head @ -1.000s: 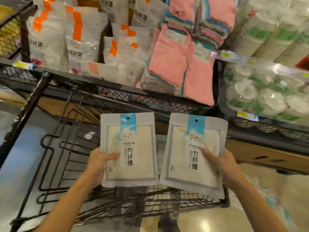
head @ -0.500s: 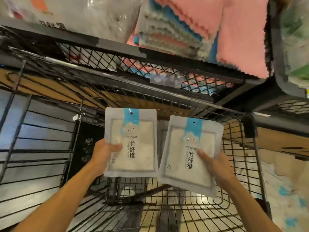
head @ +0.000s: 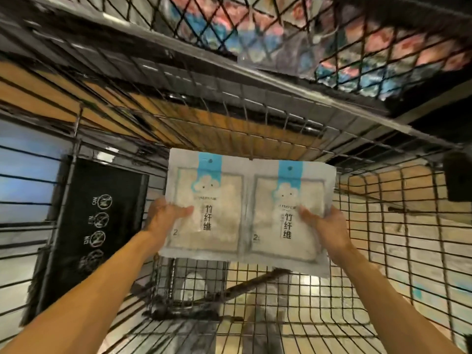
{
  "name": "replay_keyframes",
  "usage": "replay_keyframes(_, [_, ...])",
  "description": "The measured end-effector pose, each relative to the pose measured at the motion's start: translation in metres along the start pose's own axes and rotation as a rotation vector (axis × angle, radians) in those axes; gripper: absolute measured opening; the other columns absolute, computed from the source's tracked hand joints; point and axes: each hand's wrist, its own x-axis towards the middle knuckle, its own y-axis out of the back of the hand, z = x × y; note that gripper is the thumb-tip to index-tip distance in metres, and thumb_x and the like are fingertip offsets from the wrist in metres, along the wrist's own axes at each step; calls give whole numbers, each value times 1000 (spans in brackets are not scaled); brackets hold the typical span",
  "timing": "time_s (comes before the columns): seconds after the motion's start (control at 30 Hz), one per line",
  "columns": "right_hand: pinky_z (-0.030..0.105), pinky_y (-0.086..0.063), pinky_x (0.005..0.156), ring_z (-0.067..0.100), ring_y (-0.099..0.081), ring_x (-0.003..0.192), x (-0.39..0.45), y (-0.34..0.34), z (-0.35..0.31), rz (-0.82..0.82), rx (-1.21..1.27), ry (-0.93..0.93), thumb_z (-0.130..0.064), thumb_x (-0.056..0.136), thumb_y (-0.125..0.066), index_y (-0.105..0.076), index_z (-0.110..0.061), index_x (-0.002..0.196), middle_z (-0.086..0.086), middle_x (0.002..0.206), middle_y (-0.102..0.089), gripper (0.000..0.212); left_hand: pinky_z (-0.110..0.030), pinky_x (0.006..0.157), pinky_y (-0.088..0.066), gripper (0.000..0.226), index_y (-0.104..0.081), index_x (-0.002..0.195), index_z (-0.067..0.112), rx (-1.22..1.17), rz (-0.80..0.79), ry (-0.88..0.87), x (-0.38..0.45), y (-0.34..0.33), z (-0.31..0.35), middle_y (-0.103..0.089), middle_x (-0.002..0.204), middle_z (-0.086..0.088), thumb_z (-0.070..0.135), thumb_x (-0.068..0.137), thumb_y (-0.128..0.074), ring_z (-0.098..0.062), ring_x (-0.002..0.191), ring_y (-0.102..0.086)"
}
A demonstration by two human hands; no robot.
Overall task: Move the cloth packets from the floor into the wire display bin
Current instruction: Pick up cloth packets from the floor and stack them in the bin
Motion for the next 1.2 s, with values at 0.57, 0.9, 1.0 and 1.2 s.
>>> replay_keyframes(0.57, [58, -60, 84, 38, -65, 109, -12, -44, 16, 412, -770, 194, -50, 97, -59, -23, -12, 150, 19, 134, -49, 75, -51, 104, -49, 85, -23, 156, 13, 635, 276, -361, -26, -35, -8, -35, 140, -20, 26, 90, -75, -35, 124, -48])
replay_keyframes(0.9, [61, -14, 126, 32, -25, 155, -32, -9, -37, 252, -1167, 327, -63, 96, -56, -7, -23, 164, 12, 168, -24, 93, -55, 109, -39, 67, -40, 154, 23, 1180, 373, -567, -74, -30, 36, -42, 155, -15, 56, 96, -49, -36, 138, -44])
replay_keyframes(1.0, [60, -12, 127, 30, -20, 157, -57, 9, -65, 177, -1198, 366, -69, 97, -42, -12, -28, 164, 8, 170, -23, 84, -56, 122, -17, 71, -25, 160, 28, 1269, 315, -559, -103, -26, 70, -19, 169, -9, 63, 99, -31, -29, 155, -17])
replay_keyframes(1.2, [60, -4, 127, 28, -14, 159, -121, 46, -147, 146, -1218, 427, -76, 96, -32, -18, -32, 164, 6, 172, -21, 82, -62, 123, -12, 75, -21, 161, 31, 1309, 341, -574, -185, -23, 155, -18, 170, -3, 71, 98, -22, -25, 156, -16])
